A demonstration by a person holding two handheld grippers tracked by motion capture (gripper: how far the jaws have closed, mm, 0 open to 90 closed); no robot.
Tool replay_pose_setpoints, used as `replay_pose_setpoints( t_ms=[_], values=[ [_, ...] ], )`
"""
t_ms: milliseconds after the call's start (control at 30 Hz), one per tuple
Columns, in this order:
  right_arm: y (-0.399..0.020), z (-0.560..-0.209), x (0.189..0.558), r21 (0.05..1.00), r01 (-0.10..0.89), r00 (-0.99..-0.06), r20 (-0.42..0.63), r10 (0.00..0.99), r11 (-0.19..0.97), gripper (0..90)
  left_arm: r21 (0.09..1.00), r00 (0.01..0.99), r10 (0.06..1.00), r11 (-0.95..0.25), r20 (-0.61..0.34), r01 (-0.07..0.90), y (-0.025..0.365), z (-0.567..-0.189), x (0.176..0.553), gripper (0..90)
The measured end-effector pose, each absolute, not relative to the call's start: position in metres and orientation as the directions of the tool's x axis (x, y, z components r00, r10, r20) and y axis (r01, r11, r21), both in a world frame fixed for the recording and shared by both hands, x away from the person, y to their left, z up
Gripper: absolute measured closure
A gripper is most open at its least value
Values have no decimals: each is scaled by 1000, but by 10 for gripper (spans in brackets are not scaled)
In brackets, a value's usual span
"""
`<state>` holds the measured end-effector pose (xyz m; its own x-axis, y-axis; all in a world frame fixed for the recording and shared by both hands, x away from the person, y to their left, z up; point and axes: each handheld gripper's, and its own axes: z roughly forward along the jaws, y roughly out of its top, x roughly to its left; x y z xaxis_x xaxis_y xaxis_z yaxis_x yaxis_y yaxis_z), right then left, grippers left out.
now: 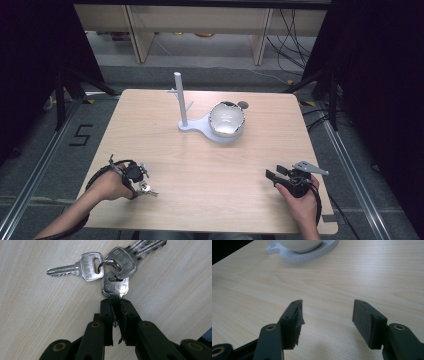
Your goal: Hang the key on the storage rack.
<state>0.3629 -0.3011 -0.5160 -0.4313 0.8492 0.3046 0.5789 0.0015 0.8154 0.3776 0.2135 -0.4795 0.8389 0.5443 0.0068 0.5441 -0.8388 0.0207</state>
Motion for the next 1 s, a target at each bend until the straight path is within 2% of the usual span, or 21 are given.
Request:
replay_pose_setpoints(
  t_ms=[100, 133, 200, 267, 333, 367, 433, 567, 800, 867, 900, 1000],
  values=[
    [-303, -515, 363, 815, 579, -429, 283, 858, 21, 424, 13, 836, 549, -836, -4, 549, 212, -480, 380, 811],
    [-300, -515, 362, 808, 589, -421, 322, 848, -15, 423, 20, 837, 546, -837, -8, 547, 212, -481, 381, 811],
    [-303, -517, 365, 823, 568, -436, 293, 851, 8, 424, 9, 843, 538, -843, -9, 538, 211, -480, 382, 810],
    [-301, -516, 363, 812, 583, -422, 312, 851, -9, 424, 8, 845, 535, -845, 4, 535, 208, -480, 382, 811],
    [-304, -517, 365, 827, 561, -443, 273, 854, 27, 424, -3, 848, 530, -848, 24, 530, 205, -480, 382, 812],
    [-301, -516, 364, 811, 585, -426, 312, 849, -4, 424, -4, 848, 528, -849, 34, 529, 204, -480, 382, 812],
    [-303, -517, 365, 826, 563, -443, 288, 849, 14, 424, -10, 849, 528, -849, 29, 528, 202, -480, 382, 813],
    [-304, -517, 365, 827, 563, -444, 288, 848, 15, 424, 23, 835, 550, -834, -13, 551, 205, -479, 381, 813],
    [-304, -517, 365, 827, 561, -444, 273, 853, 28, 424, 85, 821, 571, -817, -7, 570, 213, -470, 379, 813],
    [-302, -516, 364, 812, 584, -425, 307, 851, -1, 424, 89, 819, 574, -815, -4, 572, 214, -468, 378, 813],
    [-304, -517, 365, 827, 562, -442, 267, 857, 32, 424, 96, 815, 580, -811, -3, 577, 214, -467, 378, 813],
    [-303, -517, 365, 822, 569, -436, 294, 850, 8, 425, 101, 816, 578, -812, -5, 575, 215, -465, 378, 813]
  ],
)
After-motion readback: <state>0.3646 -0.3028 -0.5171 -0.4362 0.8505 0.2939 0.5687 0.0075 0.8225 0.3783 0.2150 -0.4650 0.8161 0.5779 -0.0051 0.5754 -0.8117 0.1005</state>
